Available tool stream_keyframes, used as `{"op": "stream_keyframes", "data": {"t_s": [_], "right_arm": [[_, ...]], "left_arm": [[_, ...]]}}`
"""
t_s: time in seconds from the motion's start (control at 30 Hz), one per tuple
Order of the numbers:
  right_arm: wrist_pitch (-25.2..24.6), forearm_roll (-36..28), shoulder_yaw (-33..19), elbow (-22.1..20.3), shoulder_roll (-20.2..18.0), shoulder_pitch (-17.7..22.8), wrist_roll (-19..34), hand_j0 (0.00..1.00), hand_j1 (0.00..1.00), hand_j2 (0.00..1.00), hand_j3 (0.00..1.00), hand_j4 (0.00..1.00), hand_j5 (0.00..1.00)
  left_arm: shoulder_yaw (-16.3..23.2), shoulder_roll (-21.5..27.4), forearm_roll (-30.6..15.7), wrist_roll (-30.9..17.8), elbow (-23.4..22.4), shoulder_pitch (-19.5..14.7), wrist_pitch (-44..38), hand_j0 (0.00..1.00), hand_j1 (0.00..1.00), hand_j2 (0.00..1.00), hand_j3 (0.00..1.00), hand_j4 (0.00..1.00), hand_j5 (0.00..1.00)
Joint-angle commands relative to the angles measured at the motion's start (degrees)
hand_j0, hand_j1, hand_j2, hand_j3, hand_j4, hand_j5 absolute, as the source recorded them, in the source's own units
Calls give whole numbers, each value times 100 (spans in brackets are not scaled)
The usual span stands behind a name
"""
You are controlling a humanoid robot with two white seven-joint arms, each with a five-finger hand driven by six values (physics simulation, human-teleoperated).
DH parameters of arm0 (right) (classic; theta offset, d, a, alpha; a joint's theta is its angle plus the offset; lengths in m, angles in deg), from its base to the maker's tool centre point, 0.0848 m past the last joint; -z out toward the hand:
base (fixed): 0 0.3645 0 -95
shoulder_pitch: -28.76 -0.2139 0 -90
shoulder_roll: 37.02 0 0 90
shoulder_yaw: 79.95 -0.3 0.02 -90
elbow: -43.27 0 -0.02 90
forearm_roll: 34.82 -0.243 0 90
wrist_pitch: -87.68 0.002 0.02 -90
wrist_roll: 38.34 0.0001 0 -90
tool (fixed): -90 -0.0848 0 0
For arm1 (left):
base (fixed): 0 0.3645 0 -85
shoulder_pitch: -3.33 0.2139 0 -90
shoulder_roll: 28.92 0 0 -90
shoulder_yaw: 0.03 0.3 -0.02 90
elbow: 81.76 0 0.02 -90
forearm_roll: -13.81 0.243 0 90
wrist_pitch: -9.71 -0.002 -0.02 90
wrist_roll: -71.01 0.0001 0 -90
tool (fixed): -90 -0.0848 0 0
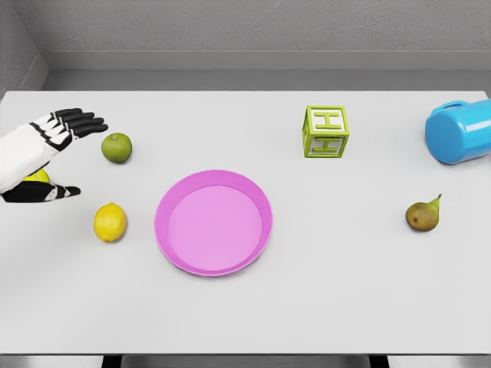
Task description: Put the lemon on the plate with left arm
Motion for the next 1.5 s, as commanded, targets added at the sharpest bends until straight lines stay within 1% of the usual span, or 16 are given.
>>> {"op": "stream_keyframes", "data": {"t_s": [0.0, 0.07, 0.2, 0.3, 0.33, 0.37, 0.43, 0.5, 0.6, 0.67, 0.8, 0.87, 1.0, 1.1, 1.2, 1.47], "right_arm": [[25, -1, -41, 2, 1, 9, 1, 100, 100, 100, 100, 100, 100], [8, -1, 12, 2, 1, 35, 1, 100, 100, 100, 100, 100, 100], [8, -1, 12, 2, 1, 35, 1, 100, 100, 100, 100, 100, 100], [8, -1, 12, 2, 1, 35, 1, 100, 100, 100, 100, 100, 100], [8, -1, 12, 2, 1, 35, 1, 100, 100, 100, 100, 100, 100], [8, -1, 12, 2, 1, 35, 1, 100, 100, 100, 100, 100, 100], [8, -1, 12, 2, 1, 35, 1, 100, 100, 100, 100, 100, 100], [-1, -1, 12, 2, 1, 35, 1, 100, 100, 100, 100, 100, 100], [8, -1, 12, 2, 1, 35, 1, 100, 100, 100, 100, 100, 100], [8, -1, 12, 2, 1, 35, 1, 100, 100, 100, 100, 100, 100], [8, -1, 12, 2, 1, 35, 1, 100, 100, 100, 100, 100, 100], [8, -1, 12, 2, 1, 35, 1, 100, 100, 100, 100, 100, 100], [8, -1, 12, 2, 1, 35, 1, 100, 100, 100, 100, 100, 100], [-1, -1, 12, 2, 1, 35, 1, 100, 100, 100, 100, 100, 100], [8, -1, 12, 2, 1, 35, 1, 100, 100, 100, 100, 100, 100], [8, -1, 12, 2, 1, 35, 1, 100, 100, 100, 100, 100, 100]], "left_arm": [[6, -4, -33, -8, 6, 0, -5, 100, 100, 100, 100, 100, 100], [-2, 13, 38, -8, -3, 0, -5, 100, 100, 100, 100, 100, 100], [-20, 74, 424, -8, -38, 0, -5, 100, 100, 100, 100, 100, 100], [6, 48, 881, -8, -82, 17, -5, 100, 100, 100, 100, 100, 100], [339, 4, 1206, -8, -161, 18, -5, 100, 100, 100, 100, 100, 100], [674, 31, 1347, -8, -170, -18, -5, 100, 100, 100, 100, 100, 100], [753, 57, 1567, -8, -205, 18, -5, 100, 100, 100, 100, 100, 100], [1078, 75, 1778, -8, -257, -35, -5, 100, 100, 100, 100, 100, 100], [1087, 241, 1989, -8, -372, -88, -5, 100, 100, 100, 100, 100, 100], [1079, 567, 2323, -17, -416, -316, -5, 100, 100, 100, 100, 100, 100], [1140, 769, 2797, -17, -398, -422, -5, 100, 100, 100, 100, 100, 100], [1351, 751, 2771, -377, -381, -492, -5, 100, 100, 100, 100, 100, 100], [1632, 593, 2797, -553, -345, -598, -5, 100, 100, 100, 100, 100, 100], [1632, 426, 2797, -561, -337, -606, -5, 100, 100, 100, 100, 100, 100], [1993, 242, 2833, -693, -337, -879, -5, 100, 100, 100, 100, 100, 100], [2019, 312, 2850, -702, -363, -879, -5, 100, 100, 100, 100, 100, 100]]}}
